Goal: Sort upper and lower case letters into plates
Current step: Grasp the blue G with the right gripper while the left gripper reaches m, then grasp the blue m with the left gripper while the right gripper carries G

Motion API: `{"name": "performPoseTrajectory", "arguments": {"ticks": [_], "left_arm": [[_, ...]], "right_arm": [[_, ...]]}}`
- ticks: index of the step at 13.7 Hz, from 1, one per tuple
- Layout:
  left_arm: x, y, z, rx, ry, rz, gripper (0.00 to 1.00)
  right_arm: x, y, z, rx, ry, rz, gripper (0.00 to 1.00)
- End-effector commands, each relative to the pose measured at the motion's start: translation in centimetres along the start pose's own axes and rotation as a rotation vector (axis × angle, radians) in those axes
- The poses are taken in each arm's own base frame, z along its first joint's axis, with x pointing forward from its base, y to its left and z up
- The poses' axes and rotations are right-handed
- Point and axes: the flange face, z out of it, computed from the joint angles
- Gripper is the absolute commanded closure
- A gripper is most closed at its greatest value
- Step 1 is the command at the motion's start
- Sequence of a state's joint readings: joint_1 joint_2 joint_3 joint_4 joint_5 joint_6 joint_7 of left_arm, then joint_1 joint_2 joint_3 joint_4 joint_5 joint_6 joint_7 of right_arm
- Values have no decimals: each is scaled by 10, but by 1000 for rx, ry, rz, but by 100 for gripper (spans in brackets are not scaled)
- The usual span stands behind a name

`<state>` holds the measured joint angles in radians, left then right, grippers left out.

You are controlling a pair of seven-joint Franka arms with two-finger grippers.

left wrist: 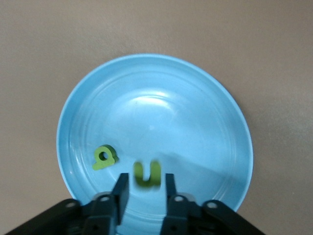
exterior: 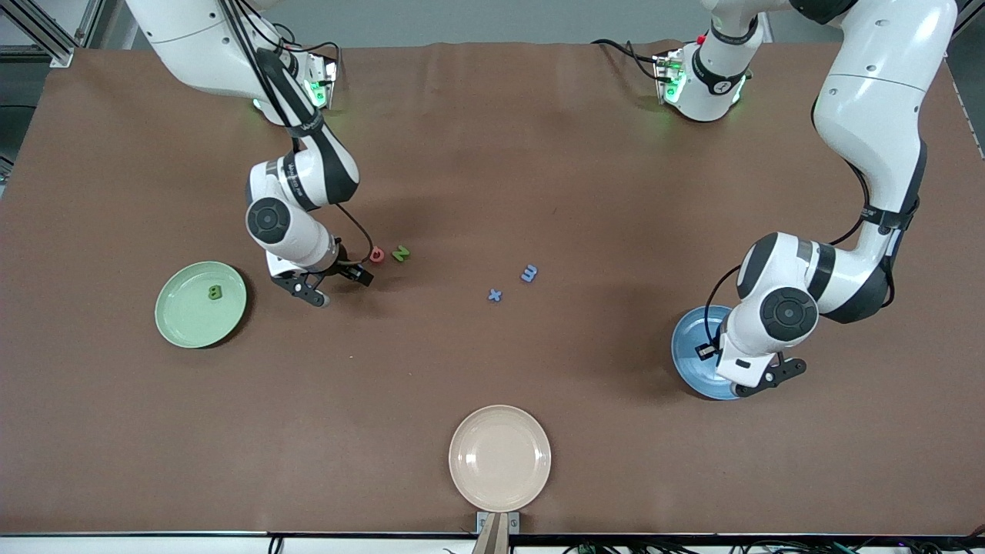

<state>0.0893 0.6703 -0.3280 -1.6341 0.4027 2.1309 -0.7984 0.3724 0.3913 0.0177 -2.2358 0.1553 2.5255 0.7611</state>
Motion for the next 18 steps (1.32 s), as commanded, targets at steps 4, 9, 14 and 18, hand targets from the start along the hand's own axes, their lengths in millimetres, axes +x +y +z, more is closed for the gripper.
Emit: {"name": "performPoseTrajectory", "arguments": {"ticks": [4, 9, 14, 18], "left_arm": [[-20, 28, -23, -32, 7, -19, 0], [-125, 139, -56, -122, -43, -146, 0], [-229, 222, -33, -145, -74, -386, 0], [-263, 241, -10, -185, -109, -515, 0]], "right_arm": [[-7, 1, 11, -10, -9, 9, 30], [-7, 2, 16, -17, -11, 7, 48], [-4, 3, 19, -25, 10, -16, 56], [-3, 4, 19, -25, 9, -14, 73]]}}
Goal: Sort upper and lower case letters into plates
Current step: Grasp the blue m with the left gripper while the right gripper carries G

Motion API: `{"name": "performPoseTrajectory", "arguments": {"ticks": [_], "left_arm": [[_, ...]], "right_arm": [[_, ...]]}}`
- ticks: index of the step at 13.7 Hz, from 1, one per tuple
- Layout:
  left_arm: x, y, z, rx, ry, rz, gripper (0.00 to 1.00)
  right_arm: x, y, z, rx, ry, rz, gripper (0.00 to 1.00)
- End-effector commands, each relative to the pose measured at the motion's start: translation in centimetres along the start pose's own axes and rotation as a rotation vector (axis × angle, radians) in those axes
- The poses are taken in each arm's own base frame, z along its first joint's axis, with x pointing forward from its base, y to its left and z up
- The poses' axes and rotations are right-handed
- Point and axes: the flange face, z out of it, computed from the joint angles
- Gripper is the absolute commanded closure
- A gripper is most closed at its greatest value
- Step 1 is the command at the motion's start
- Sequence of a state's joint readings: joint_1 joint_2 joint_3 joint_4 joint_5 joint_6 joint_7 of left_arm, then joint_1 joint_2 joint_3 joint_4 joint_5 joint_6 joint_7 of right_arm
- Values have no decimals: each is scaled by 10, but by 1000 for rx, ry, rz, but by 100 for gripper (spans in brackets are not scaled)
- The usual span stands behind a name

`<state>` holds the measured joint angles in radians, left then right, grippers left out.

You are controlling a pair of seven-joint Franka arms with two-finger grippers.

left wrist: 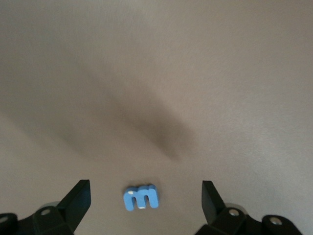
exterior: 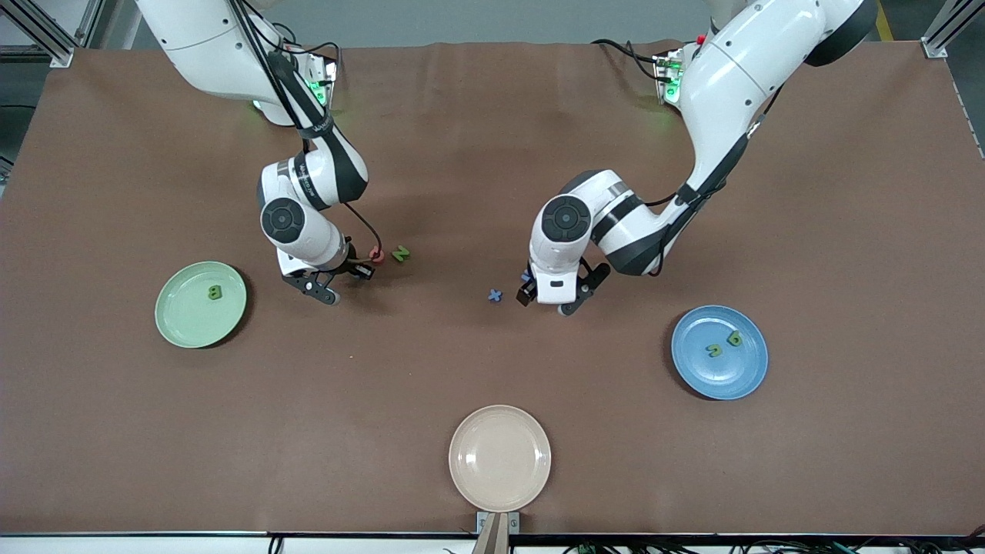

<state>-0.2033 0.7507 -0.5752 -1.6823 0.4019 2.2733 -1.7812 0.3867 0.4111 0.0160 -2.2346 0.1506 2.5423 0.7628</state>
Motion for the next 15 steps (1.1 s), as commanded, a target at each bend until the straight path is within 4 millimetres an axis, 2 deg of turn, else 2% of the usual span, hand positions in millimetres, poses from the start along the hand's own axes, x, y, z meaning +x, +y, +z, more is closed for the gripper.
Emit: {"name": "performPoseTrajectory", "arguments": {"ticks": [1, 4, 5, 6, 8, 10, 11, 12, 15], "left_arm": [[-10, -7, 16, -29, -9, -60, 0], [-17, -13, 34, -13, -24, -88, 0], [-27, -14, 41, -9, -30, -86, 1], [-24, -14, 44, -11, -26, -95, 3], [-27, -13, 47, -26, -34, -92, 9], [-32, -14, 52, -19, -36, -83, 21], [-33, -14, 52, -17, -36, -83, 28], [-32, -14, 52, -19, -36, -82, 40], [-24, -12, 45, -25, -31, -85, 84]], "right_arm": [[1, 7, 9, -18, 7, -2, 78], [3, 7, -1, -17, 4, -8, 82], [4, 8, -10, -21, -6, -7, 82], [13, 13, -30, -23, -18, 7, 82], [36, 35, -68, -33, -46, -57, 83], [66, 72, -95, -35, -36, -166, 83], [84, 94, -101, -46, -23, -210, 83], [99, 116, -102, -52, -18, -259, 82], [135, 174, -104, -30, -16, -372, 82]]}}
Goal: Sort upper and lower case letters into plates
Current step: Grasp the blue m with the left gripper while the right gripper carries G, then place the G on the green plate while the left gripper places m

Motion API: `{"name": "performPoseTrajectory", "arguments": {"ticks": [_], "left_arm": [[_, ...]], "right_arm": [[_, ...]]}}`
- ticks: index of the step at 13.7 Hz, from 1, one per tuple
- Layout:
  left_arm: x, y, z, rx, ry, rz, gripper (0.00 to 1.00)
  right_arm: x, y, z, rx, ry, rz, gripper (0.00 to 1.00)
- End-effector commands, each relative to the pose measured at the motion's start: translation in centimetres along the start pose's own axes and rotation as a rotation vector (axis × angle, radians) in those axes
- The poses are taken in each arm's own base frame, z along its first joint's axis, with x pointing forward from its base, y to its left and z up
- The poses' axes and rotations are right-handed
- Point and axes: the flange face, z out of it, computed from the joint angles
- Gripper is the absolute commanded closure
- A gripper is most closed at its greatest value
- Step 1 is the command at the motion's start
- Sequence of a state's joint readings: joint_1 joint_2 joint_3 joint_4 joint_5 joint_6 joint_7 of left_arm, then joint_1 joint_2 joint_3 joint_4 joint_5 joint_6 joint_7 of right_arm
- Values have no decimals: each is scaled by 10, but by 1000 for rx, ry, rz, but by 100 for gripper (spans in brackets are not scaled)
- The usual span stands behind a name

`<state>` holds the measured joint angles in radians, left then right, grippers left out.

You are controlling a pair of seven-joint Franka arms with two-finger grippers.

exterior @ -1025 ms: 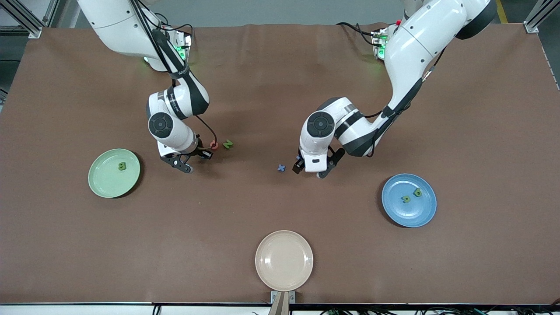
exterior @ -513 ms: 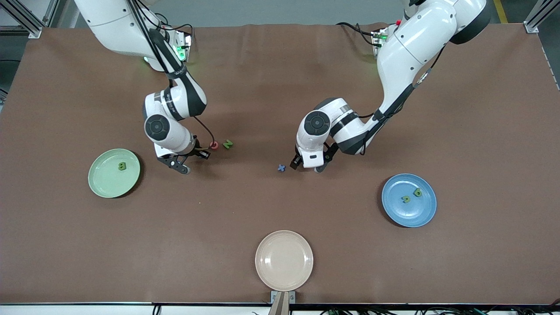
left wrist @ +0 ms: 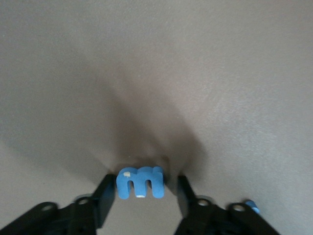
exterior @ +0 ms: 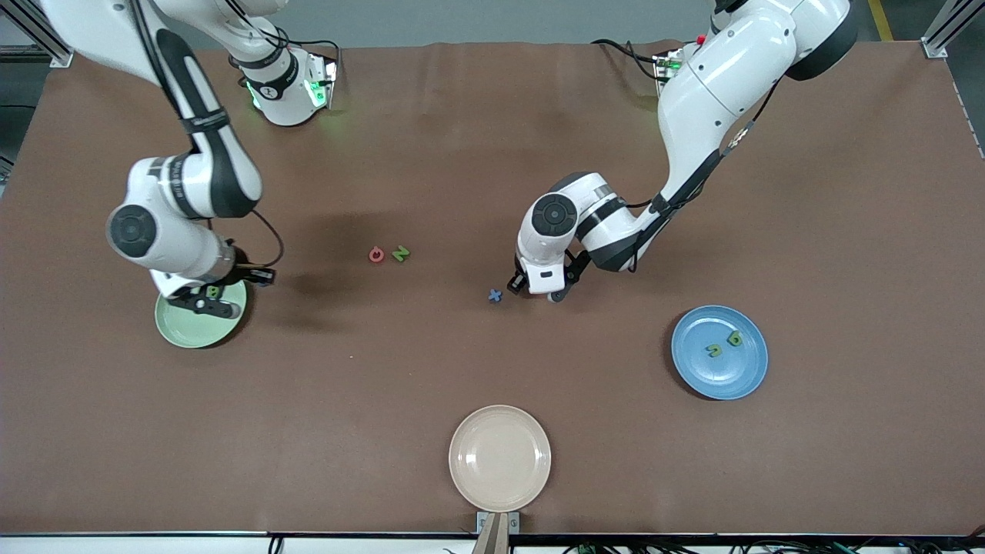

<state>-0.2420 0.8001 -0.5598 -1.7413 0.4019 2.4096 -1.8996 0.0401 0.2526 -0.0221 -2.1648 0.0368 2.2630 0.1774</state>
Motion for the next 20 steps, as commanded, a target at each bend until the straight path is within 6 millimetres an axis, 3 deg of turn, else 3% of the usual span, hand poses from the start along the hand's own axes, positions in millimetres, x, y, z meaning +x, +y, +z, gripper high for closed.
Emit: {"name": "performPoseTrajectory", "arguments": {"ticks": [1, 2, 5, 7, 9, 10, 14, 18, 20], "left_arm": [[8, 1, -3, -5, 24, -3, 94], [12, 3, -9, -16, 47, 15, 99], [44, 17, -34, -38, 141, 41, 100], [84, 30, -58, -23, 184, 114, 99], [110, 42, -83, -6, 212, 230, 99], [145, 43, -96, 13, 227, 257, 99], [235, 23, -133, 95, 249, 409, 99], [313, -15, -142, 195, 198, 486, 98], [331, -30, -135, 218, 171, 499, 97]], "right_arm": [[5, 42, 3, 7, 21, -93, 82], [10, 59, 2, 11, 60, -142, 82], [22, 91, 18, 8, 108, -237, 82], [27, 97, 32, 3, 123, -273, 82], [31, 99, 44, 2, 133, -268, 82], [33, 99, 49, 2, 139, -266, 82], [36, 97, 61, 0, 148, -270, 82], [38, 96, 73, -2, 158, -270, 80], [38, 97, 74, -1, 155, -268, 77]]}}
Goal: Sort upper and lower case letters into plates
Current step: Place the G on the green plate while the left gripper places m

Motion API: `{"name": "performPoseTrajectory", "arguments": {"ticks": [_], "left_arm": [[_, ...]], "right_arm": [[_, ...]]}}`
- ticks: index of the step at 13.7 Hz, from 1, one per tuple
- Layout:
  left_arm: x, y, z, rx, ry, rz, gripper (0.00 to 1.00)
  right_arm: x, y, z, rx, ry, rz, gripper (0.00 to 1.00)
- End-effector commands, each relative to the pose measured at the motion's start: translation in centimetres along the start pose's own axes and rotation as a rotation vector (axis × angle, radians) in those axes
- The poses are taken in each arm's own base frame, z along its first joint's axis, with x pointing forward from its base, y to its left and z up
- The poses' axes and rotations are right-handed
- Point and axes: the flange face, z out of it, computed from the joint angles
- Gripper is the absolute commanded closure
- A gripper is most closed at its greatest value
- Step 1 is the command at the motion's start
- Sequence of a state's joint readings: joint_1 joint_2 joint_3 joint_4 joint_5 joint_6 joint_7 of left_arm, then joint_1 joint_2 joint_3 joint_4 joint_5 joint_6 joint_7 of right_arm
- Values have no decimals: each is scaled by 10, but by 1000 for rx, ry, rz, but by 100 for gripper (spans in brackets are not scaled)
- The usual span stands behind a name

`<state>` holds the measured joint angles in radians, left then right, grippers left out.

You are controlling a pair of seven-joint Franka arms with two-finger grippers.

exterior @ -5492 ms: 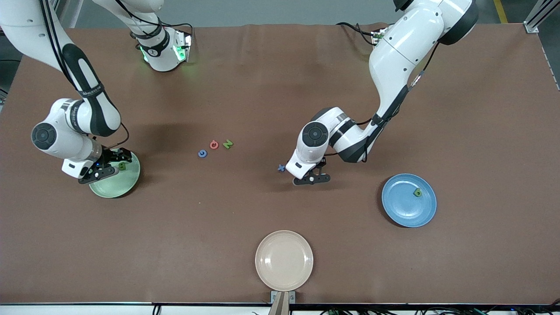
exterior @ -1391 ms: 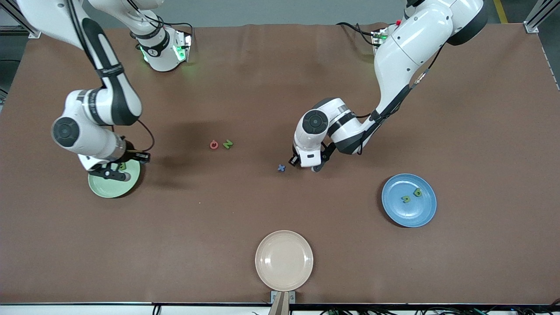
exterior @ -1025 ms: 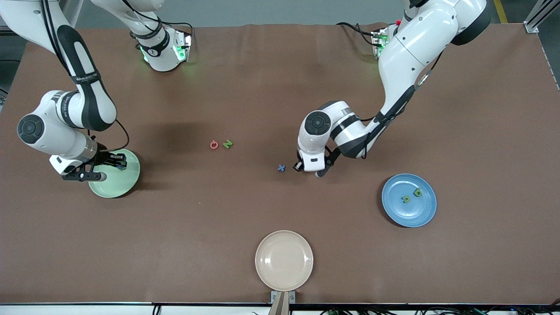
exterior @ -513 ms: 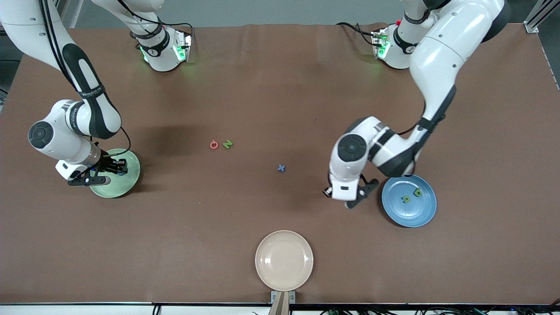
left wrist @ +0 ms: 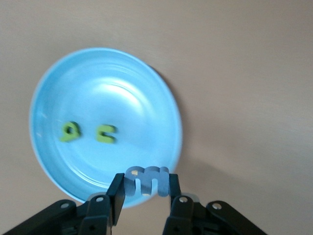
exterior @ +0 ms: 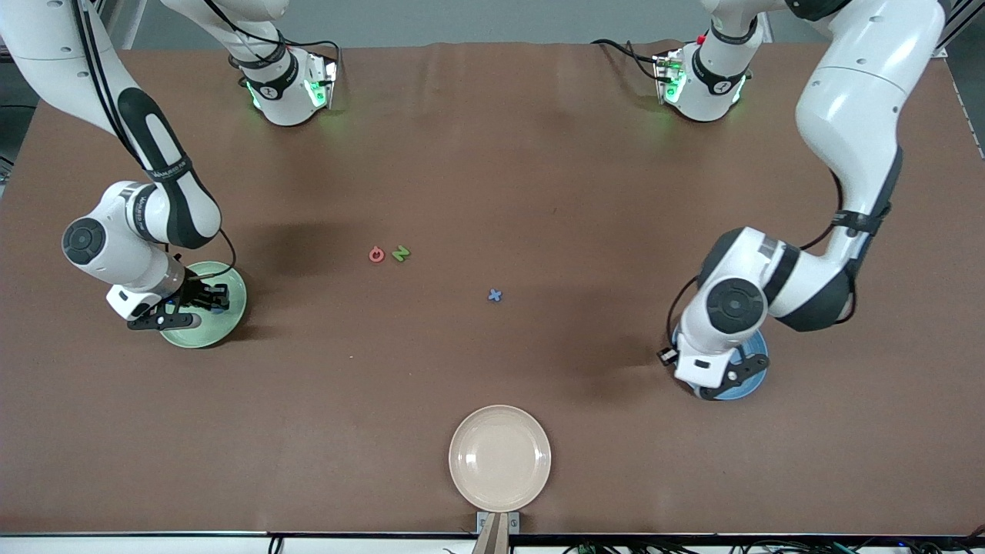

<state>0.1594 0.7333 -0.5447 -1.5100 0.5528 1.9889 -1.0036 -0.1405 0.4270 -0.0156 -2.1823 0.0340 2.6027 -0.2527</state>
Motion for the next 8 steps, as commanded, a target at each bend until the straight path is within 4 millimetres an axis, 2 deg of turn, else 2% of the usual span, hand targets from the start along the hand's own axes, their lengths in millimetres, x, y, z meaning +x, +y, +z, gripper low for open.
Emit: {"name": "performPoseTrajectory", "arguments": {"ticks": [1, 2, 3, 4, 5, 7, 8], "left_arm": [[5, -28, 10, 26, -34, 30, 97], [7, -35, 17, 33, -46, 45, 95], [12, -45, 26, 38, -61, 35, 92], [12, -48, 31, 40, -71, 30, 86], [11, -47, 35, 42, -77, 29, 83], [3, -46, 44, 49, -101, 36, 79], [2, -47, 46, 48, -109, 33, 75]], "right_arm": [[1, 2, 1, -1, 5, -14, 73], [1, 1, 2, 0, -1, -16, 67], [1, 0, 1, 1, -4, -17, 39], [1, 0, 0, 1, -4, -17, 6], [1, -1, -4, 1, -1, -19, 0], [1, -9, -23, 10, -26, -26, 0], [0, -22, -37, 18, -60, -39, 0]]}}
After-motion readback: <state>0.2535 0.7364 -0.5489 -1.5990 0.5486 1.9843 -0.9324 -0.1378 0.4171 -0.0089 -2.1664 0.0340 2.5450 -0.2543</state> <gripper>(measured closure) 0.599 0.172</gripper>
